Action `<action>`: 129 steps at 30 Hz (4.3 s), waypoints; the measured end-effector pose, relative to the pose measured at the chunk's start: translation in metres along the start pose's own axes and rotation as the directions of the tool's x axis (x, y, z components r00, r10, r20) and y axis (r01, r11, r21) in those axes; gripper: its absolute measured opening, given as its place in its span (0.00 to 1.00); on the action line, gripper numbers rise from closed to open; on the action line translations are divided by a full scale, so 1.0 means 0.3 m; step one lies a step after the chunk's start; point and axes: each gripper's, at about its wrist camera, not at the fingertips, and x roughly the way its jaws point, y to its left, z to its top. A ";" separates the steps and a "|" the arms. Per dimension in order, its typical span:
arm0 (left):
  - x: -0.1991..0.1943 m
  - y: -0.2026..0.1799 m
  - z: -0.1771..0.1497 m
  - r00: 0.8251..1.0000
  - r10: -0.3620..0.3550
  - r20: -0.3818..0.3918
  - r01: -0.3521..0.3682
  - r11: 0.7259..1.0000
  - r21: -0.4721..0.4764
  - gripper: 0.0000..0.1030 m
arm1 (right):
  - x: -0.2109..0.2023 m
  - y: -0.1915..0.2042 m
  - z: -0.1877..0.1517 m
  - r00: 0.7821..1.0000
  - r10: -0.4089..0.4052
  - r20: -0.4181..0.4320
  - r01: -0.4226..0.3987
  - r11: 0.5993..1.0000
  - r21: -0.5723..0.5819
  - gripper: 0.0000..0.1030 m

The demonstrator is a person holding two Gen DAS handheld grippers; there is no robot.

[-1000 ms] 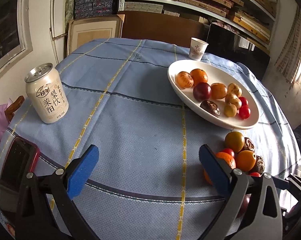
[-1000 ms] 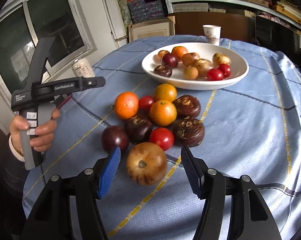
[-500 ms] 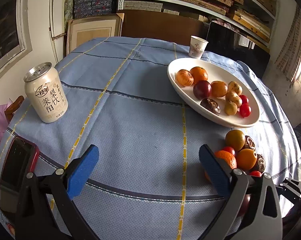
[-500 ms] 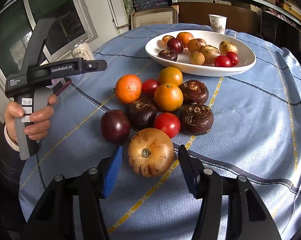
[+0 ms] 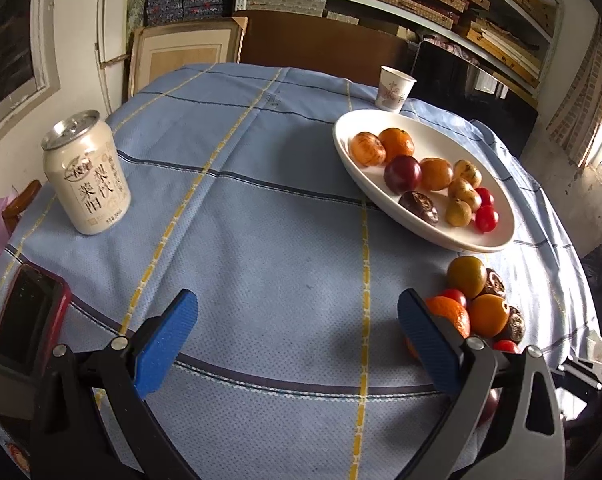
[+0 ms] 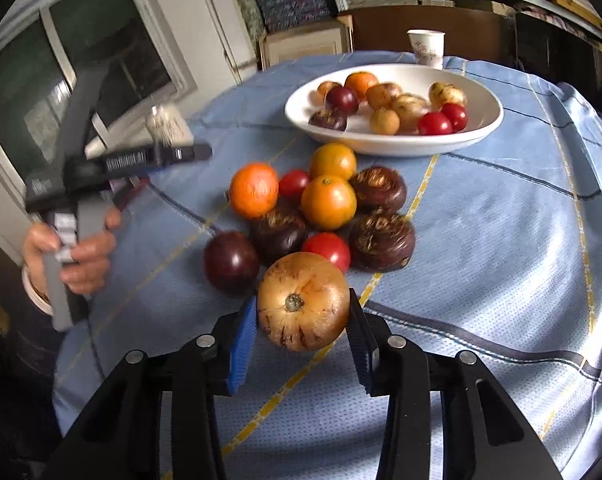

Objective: Organize fruits
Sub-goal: 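Grasp a dark red plum with the left tool while the right holds the striped fruit, then carry the plum and striped fruit over the white plate and release both, then return to the pile and grasp a dark brown ridged fruit with the right tool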

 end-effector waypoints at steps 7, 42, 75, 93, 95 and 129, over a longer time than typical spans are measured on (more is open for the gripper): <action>-0.013 -0.076 -0.039 0.995 -0.090 -0.040 0.094 0.991 0.097 0.95 | -0.056 -0.076 0.020 0.995 -0.011 0.101 -0.001 0.993 0.116 0.42; 0.009 -0.323 -0.209 0.933 -0.276 -0.232 0.329 0.914 0.236 0.36 | -0.063 -0.075 0.004 0.994 -0.038 0.099 0.026 0.993 0.118 0.42; 0.178 -0.354 0.339 0.990 -0.098 0.102 0.077 0.980 0.185 0.84 | 0.073 -0.254 0.452 0.921 -0.249 0.299 0.202 0.963 0.180 0.57; -0.026 -0.125 0.015 0.996 -0.027 0.090 0.022 0.999 0.050 0.96 | 0.006 -0.153 0.131 0.975 -0.174 0.137 0.157 0.980 0.125 0.56; -0.032 -0.120 0.012 0.995 -0.014 0.099 0.009 0.999 0.053 0.96 | 0.021 -0.151 0.121 0.981 -0.165 0.107 0.151 0.981 0.122 0.54; -0.038 -0.139 0.001 0.996 -0.038 0.077 0.032 0.997 0.074 0.95 | 0.115 -0.086 0.099 0.983 -0.184 -0.010 0.184 0.982 0.029 0.41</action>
